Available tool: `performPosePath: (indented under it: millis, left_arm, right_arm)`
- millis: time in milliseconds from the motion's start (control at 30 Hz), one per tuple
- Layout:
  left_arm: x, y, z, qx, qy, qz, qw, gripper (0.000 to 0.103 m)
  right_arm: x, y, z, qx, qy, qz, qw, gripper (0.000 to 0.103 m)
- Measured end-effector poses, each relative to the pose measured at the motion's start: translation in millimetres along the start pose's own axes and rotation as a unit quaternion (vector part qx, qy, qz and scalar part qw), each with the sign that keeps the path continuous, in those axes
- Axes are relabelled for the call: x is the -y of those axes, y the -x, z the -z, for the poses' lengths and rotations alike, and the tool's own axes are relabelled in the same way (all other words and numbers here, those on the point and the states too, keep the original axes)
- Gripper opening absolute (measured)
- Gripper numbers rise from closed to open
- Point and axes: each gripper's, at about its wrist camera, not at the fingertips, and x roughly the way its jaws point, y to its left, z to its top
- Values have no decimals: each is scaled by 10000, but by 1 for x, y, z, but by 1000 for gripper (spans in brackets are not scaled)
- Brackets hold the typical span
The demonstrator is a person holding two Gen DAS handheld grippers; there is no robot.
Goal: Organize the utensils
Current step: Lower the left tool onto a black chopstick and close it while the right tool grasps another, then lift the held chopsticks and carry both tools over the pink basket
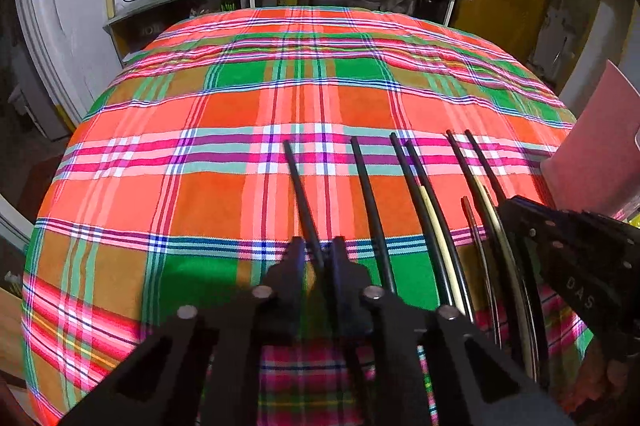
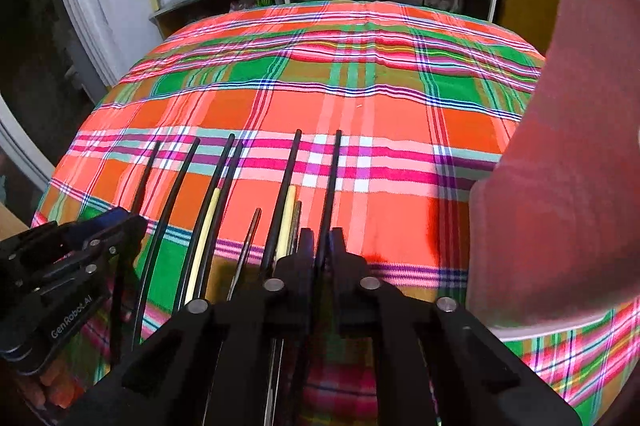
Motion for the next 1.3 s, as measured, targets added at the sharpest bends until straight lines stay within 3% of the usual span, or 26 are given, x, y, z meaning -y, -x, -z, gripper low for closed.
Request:
performPosePath:
  millis: [333,933,1300]
  left_arm:
    - [-6,13,-6,27,271,502,9984,6]
    - [3,138,-30,1018,20,991,9899,6]
    - [28,173,-55,1305,-223,1299,9827,6]
  right_arm:
    - [-1,22,-2,211,-21,-213,9995,5]
    - [3,135,-8,1298,-52,-665,9893,5]
    - [22,192,-11,1868,-216,-750,9793,5]
